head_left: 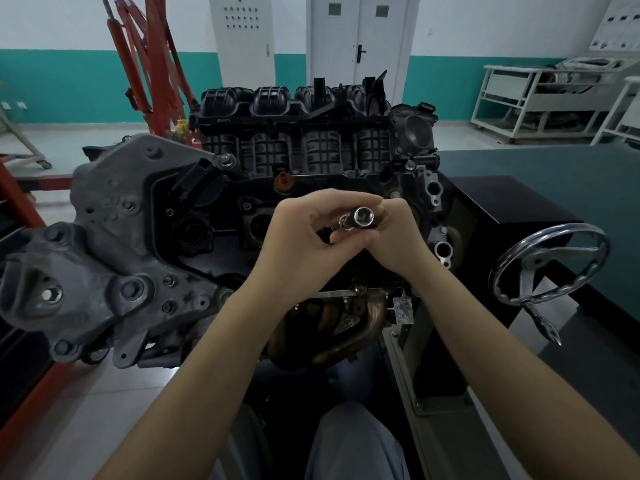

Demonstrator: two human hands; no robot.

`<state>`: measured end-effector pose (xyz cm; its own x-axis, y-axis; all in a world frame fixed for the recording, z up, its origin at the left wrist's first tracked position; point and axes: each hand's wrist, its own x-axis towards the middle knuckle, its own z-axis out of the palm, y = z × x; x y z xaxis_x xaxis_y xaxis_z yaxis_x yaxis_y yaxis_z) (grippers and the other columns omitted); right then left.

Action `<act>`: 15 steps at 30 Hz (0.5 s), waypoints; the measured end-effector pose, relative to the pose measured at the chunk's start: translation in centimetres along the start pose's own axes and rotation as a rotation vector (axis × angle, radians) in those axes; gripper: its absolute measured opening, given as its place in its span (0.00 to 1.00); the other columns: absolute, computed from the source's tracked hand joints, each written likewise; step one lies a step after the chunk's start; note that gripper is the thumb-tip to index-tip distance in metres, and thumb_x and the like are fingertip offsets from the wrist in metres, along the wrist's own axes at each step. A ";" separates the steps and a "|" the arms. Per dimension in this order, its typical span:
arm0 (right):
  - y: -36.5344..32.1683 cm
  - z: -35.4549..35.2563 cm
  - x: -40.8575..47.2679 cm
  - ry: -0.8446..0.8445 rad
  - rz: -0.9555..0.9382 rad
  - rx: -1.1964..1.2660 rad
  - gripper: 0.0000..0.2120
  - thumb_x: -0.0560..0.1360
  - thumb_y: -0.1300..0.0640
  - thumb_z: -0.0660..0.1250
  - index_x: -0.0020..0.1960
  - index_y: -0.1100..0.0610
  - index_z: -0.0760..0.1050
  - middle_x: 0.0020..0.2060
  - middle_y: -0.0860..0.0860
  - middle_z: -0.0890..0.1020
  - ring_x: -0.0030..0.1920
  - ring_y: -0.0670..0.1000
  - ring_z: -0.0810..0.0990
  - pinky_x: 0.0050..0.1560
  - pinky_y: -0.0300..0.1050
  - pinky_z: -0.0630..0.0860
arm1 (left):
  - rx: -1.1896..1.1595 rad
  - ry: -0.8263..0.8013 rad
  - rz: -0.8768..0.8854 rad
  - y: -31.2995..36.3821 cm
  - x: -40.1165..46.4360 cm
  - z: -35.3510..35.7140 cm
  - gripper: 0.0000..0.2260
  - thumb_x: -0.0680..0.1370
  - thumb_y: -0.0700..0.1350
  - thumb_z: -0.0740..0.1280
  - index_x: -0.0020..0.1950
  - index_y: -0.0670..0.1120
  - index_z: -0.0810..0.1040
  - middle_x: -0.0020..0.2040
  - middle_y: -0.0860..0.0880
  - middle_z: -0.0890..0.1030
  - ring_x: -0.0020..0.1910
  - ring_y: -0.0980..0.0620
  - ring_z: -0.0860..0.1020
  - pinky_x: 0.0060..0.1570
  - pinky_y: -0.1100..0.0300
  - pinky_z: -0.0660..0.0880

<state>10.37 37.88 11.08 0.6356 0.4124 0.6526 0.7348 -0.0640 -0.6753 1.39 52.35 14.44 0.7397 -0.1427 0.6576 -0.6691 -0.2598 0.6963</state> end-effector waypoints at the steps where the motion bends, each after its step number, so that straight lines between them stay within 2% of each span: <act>1: 0.2 -0.1 0.1 0.003 0.001 -0.010 0.07 0.67 0.67 0.74 0.43 0.57 0.83 0.40 0.46 0.85 0.45 0.47 0.84 0.49 0.45 0.79 | 0.052 0.031 0.005 0.1 0.0 0.0 0.15 0.69 0.35 0.76 0.54 0.42 0.82 0.49 0.48 0.84 0.52 0.53 0.82 0.55 0.54 0.79; 3: 0.3 -0.1 0.1 -0.005 -0.004 -0.045 0.08 0.69 0.67 0.74 0.48 0.63 0.82 0.42 0.53 0.85 0.46 0.51 0.84 0.50 0.50 0.80 | 0.121 0.098 0.016 0.0 0.0 0.0 0.13 0.67 0.38 0.78 0.51 0.44 0.83 0.46 0.51 0.84 0.48 0.56 0.82 0.52 0.56 0.79; 4: 0.3 0.0 0.1 -0.015 -0.021 -0.048 0.09 0.70 0.65 0.73 0.50 0.62 0.82 0.44 0.51 0.85 0.48 0.49 0.84 0.50 0.47 0.80 | 0.129 0.113 0.023 0.0 0.0 0.0 0.13 0.67 0.38 0.78 0.50 0.45 0.83 0.45 0.52 0.84 0.48 0.57 0.82 0.51 0.57 0.79; 6: -0.1 0.2 0.0 -0.040 -0.045 -0.028 0.08 0.71 0.60 0.71 0.49 0.53 0.81 0.44 0.39 0.84 0.48 0.41 0.83 0.49 0.34 0.76 | 0.123 0.094 0.031 0.1 0.0 0.1 0.14 0.69 0.36 0.76 0.52 0.47 0.83 0.47 0.53 0.84 0.49 0.58 0.82 0.53 0.58 0.79; 8: -0.4 0.3 -0.1 -0.049 -0.039 -0.005 0.09 0.70 0.59 0.69 0.46 0.47 0.79 0.40 0.33 0.83 0.46 0.36 0.82 0.47 0.30 0.74 | 0.064 0.038 0.024 0.1 -0.1 0.0 0.16 0.70 0.33 0.74 0.55 0.46 0.81 0.49 0.51 0.84 0.52 0.56 0.82 0.56 0.57 0.79; 11: 0.3 0.1 0.0 0.007 -0.017 0.006 0.12 0.68 0.67 0.74 0.45 0.52 0.81 0.39 0.41 0.84 0.44 0.43 0.83 0.47 0.38 0.77 | 0.048 -0.012 0.040 0.0 -0.1 -0.1 0.16 0.70 0.31 0.74 0.56 0.43 0.81 0.51 0.47 0.84 0.53 0.51 0.82 0.57 0.51 0.78; 13: 0.5 0.0 0.1 0.029 0.011 -0.008 0.13 0.66 0.71 0.75 0.47 0.59 0.82 0.41 0.51 0.85 0.44 0.50 0.84 0.48 0.49 0.80 | 0.131 0.040 0.041 0.0 0.0 0.1 0.14 0.68 0.34 0.77 0.53 0.43 0.82 0.48 0.49 0.84 0.51 0.53 0.82 0.54 0.52 0.79; 15: 0.7 0.0 0.1 0.026 0.010 -0.028 0.10 0.68 0.70 0.74 0.48 0.64 0.82 0.42 0.56 0.85 0.45 0.53 0.84 0.50 0.52 0.81 | 0.160 0.123 0.018 0.1 -0.1 0.4 0.13 0.67 0.37 0.78 0.50 0.45 0.83 0.45 0.53 0.84 0.48 0.56 0.82 0.52 0.56 0.79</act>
<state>10.98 37.85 10.71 0.6484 0.3883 0.6548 0.7346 -0.0935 -0.6720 1.30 51.97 14.38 0.7070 -0.0336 0.7064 -0.6548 -0.4084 0.6359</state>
